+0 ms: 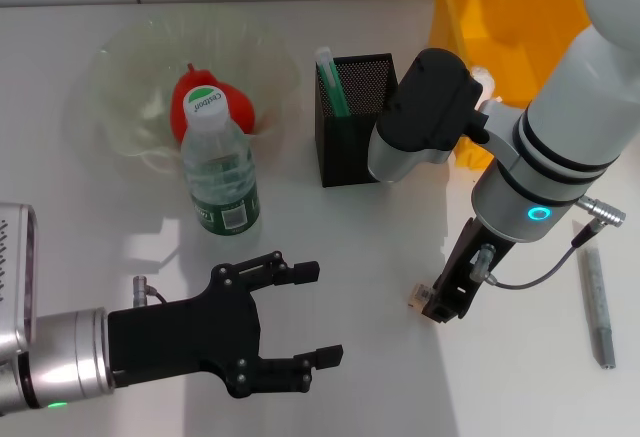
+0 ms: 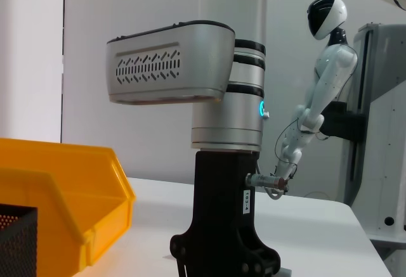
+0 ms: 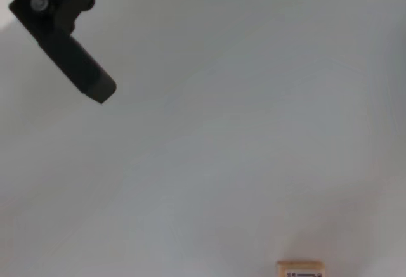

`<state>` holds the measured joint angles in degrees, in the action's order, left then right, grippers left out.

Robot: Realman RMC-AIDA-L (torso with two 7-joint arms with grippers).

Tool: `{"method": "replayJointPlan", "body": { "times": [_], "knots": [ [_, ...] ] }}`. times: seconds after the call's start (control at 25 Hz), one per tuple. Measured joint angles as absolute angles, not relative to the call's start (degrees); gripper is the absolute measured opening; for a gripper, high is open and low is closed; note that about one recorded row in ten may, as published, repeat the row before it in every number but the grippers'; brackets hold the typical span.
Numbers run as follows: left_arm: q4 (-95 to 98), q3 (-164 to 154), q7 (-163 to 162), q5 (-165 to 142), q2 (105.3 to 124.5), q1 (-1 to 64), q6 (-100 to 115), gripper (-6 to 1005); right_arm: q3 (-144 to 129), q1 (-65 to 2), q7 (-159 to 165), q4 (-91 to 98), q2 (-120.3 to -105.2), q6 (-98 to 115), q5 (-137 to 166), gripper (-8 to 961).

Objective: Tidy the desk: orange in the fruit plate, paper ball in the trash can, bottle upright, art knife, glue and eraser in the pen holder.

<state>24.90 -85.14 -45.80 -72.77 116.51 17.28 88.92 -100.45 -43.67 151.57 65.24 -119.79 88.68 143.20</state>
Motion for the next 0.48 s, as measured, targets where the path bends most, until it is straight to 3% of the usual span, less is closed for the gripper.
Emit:
{"method": "replayJointPlan", "body": {
  "times": [0.24,0.48],
  "knots": [
    [24.8,-85.2,-45.7,-72.8,116.55,17.3,88.9,842,-98.9,-42.9,151.8,70.3,-119.51,91.3,143.2,256],
    [25.0,-85.1,-45.8,-72.8,116.41,17.2,89.2,842,-81.8,-41.8,150.8,87.8,-119.12,101.4,146.3,255]
  ]
}}
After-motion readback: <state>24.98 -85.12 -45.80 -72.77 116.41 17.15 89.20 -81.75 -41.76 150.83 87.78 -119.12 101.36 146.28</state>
